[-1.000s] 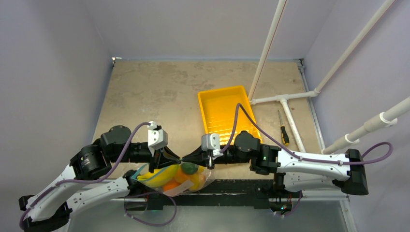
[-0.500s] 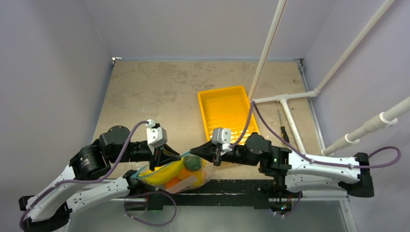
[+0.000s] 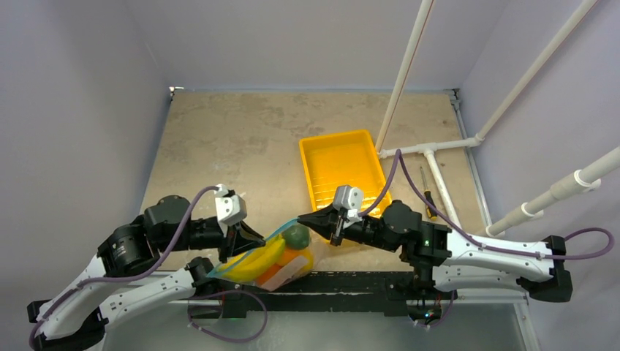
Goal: Place the food in the zip-top bag and seal the zipper
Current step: Zip the zipper food storage bag at the center of the board.
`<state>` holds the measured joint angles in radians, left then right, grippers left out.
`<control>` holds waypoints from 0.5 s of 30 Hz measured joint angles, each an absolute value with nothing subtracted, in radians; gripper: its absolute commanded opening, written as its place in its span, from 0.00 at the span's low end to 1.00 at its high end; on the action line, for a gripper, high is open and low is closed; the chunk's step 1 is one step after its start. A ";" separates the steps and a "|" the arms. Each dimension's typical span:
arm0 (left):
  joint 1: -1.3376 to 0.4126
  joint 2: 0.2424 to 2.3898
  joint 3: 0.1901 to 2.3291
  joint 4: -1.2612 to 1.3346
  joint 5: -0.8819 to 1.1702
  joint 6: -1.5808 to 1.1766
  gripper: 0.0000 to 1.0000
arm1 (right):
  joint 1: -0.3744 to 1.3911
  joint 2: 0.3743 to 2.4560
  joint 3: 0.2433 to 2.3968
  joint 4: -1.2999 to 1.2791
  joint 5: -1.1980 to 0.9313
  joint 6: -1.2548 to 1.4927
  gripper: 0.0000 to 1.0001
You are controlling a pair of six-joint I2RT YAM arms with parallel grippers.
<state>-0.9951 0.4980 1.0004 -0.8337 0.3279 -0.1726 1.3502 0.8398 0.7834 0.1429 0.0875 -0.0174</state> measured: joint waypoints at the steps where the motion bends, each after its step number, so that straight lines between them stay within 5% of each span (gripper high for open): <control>1: -0.995 0.506 1.000 -0.845 0.328 -0.172 0.00 | 1.348 0.849 0.783 0.143 0.087 -0.019 0.00; 6: -0.995 0.532 1.001 -0.885 0.327 -0.165 0.00 | 1.342 0.892 0.783 0.142 0.068 -0.024 0.37; 15: -0.995 0.532 1.020 -0.916 0.326 -0.160 0.00 | 1.342 0.911 0.807 0.136 0.034 -0.049 0.54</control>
